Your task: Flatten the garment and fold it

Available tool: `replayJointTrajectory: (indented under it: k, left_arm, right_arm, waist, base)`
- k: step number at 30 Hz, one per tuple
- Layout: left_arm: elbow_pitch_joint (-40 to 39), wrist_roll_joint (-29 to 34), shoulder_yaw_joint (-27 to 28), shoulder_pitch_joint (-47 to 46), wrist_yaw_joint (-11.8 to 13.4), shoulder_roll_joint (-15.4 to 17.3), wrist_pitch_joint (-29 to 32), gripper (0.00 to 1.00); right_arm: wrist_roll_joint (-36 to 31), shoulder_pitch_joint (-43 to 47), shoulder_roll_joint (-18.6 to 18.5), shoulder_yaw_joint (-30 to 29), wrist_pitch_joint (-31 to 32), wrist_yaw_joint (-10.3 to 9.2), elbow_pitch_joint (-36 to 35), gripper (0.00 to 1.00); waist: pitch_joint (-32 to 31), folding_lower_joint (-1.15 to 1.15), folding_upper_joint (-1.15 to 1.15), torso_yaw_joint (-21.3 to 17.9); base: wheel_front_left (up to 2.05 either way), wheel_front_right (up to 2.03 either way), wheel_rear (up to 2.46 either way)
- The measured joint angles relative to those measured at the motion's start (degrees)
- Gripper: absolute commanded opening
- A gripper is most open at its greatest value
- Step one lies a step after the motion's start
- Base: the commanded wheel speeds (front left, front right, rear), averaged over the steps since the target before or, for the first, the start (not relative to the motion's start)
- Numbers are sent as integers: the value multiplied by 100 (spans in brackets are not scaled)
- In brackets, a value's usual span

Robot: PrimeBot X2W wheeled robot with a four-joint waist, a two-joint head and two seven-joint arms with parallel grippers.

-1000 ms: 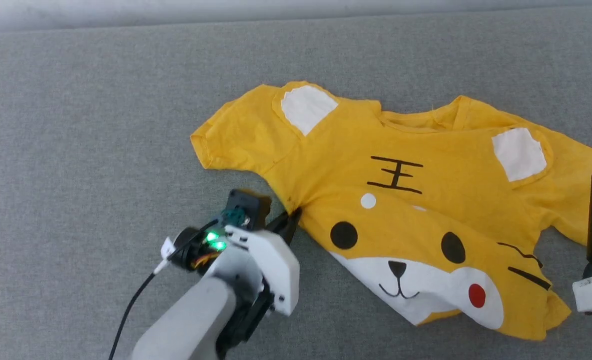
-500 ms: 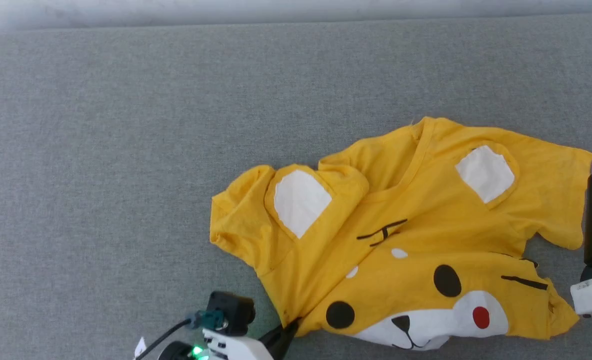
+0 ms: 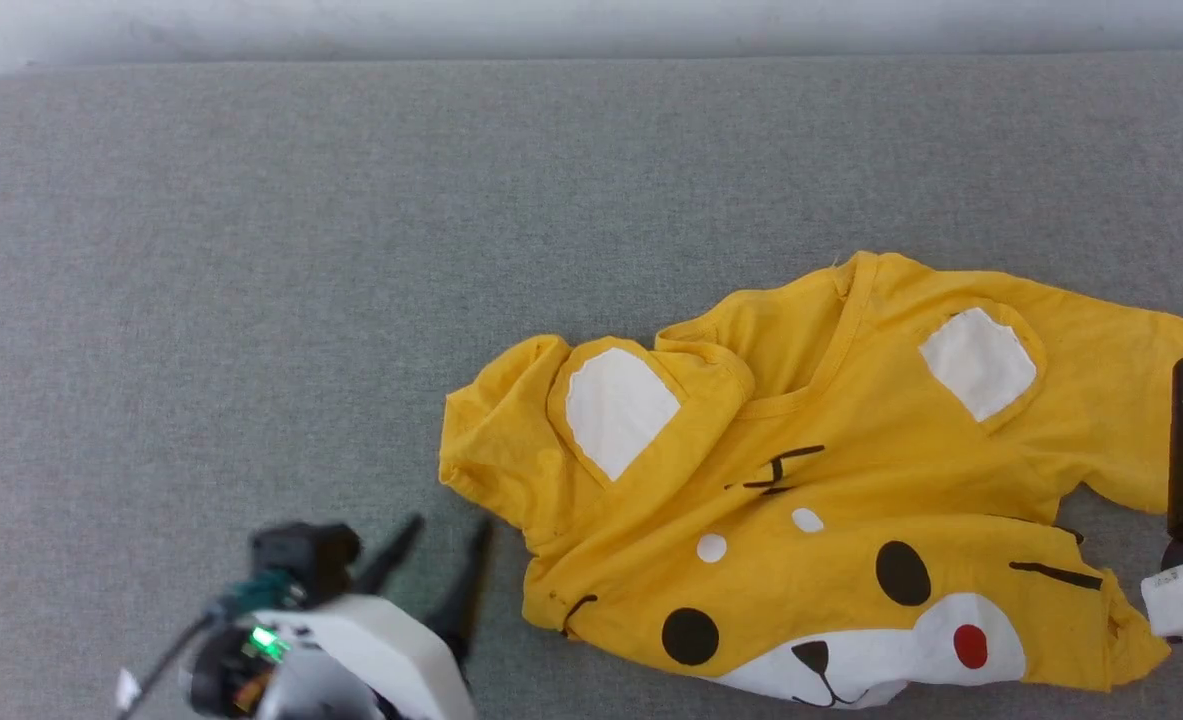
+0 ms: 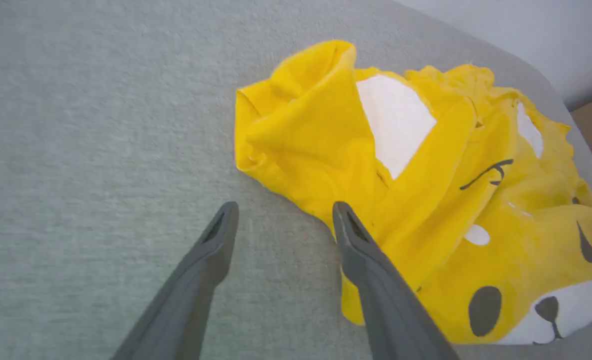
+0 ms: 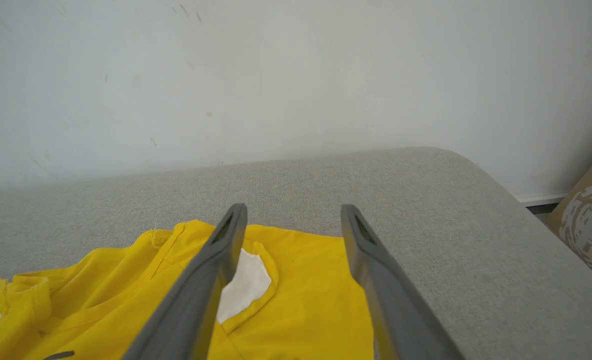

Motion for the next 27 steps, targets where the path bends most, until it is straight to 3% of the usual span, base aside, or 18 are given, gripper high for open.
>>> replayJointTrajectory:
  k: [5, 10, 20, 27]
  left_arm:
    - [-43, 286, 536, -439, 198, 474, -179, 100]
    - [332, 435, 438, -783, 110, 682, 125, 100]
    - [794, 305, -9, -1102, -296, 520, 569, 100]
    - [1091, 277, -192, -1146, -439, 437, 648, 100]
  right_arm:
    - [3, 0, 1, 31, 0, 0, 1, 100]
    - [9, -2, 2, 109, -2, 0, 9, 100]
    - [8, 0, 1, 87, -2, 0, 15, 100]
    - [7, 1, 1, 104, 0, 0, 23, 100]
  waist:
    - [-5, 0, 0, 3]
    - [30, 1, 0, -67]
    - [67, 0, 0, -191]
    - [32, 0, 0, -182]
  base:
    - [0, 0, 0]
    - [0, 0, 0]
    - [0, 0, 0]
    - [0, 0, 0]
